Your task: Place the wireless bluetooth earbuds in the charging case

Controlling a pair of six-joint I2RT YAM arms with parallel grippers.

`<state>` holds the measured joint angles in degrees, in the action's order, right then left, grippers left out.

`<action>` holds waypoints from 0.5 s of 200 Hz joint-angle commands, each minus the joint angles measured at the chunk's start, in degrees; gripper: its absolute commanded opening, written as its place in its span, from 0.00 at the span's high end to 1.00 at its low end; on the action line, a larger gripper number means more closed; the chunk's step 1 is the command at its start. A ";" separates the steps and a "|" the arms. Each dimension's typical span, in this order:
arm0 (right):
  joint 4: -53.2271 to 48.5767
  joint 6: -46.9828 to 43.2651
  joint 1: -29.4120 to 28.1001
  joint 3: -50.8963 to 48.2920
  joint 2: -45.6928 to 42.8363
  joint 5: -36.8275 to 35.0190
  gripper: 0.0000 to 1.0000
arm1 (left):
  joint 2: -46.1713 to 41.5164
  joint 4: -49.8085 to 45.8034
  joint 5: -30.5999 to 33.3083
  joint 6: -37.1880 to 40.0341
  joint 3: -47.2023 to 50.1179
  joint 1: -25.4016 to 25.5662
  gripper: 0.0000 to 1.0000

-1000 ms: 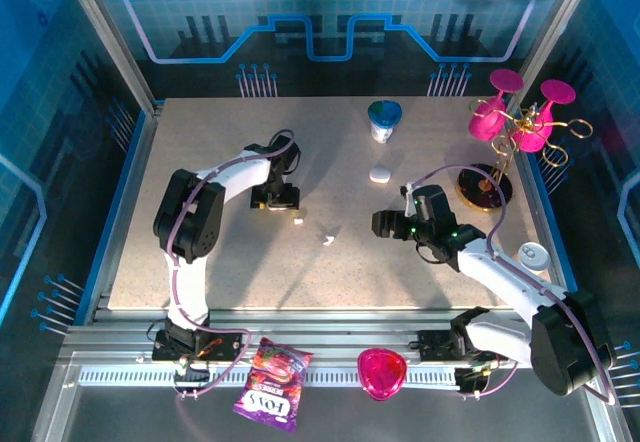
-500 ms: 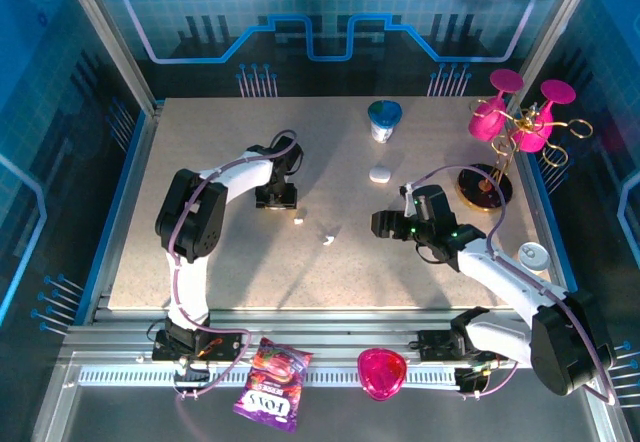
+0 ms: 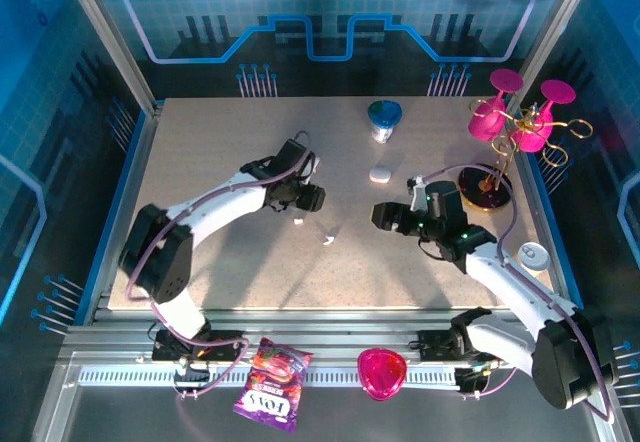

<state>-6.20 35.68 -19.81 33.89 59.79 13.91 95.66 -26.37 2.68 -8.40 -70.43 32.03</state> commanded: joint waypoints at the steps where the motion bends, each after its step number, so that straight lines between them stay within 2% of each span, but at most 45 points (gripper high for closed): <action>1: 1.99 3.31 0.78 2.64 -1.97 6.64 0.18 | -5.69 12.63 -5.47 8.10 5.17 2.57 0.54; 6: 1.84 3.66 0.76 2.90 -2.16 7.11 0.19 | -6.93 14.85 -6.50 9.48 6.48 3.38 0.54; 15: 1.35 4.14 0.76 3.57 -2.54 7.80 0.19 | -8.98 18.64 -10.04 12.87 8.81 4.39 0.61; 52: 0.64 7.38 0.00 6.16 -3.28 10.09 0.21 | -14.68 33.90 -16.01 20.65 18.26 7.69 0.60; 100: 0.42 10.05 -4.27 8.95 -0.87 10.53 0.23 | -15.19 37.27 -14.34 25.44 19.54 10.61 0.59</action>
<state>-5.93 43.77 -21.69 40.38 57.78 23.03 82.15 4.93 -10.44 12.25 -51.18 41.45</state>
